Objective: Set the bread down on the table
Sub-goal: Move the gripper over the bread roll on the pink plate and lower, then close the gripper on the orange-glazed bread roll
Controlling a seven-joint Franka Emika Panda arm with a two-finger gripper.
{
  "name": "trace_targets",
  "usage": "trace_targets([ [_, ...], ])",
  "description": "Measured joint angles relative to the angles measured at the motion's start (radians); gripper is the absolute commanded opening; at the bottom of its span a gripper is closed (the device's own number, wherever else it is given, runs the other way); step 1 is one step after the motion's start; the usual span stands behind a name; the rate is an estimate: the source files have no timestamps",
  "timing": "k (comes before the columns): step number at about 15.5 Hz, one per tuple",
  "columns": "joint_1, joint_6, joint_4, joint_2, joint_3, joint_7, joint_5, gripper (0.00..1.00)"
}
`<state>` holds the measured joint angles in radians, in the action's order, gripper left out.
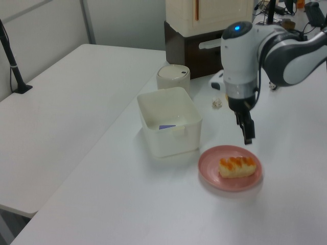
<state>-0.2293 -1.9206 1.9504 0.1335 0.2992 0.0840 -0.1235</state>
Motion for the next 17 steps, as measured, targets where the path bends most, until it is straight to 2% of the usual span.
trace_targets([
  [5, -0.05, -0.053, 0.002, 0.017, 0.011, 0.005, 0.038, 1.0],
  [11, -0.061, -0.113, 0.002, 0.109, 0.012, 0.005, 0.037, 1.0],
  [17, -0.058, -0.113, -0.013, 0.15, 0.009, 0.005, 0.01, 1.0],
])
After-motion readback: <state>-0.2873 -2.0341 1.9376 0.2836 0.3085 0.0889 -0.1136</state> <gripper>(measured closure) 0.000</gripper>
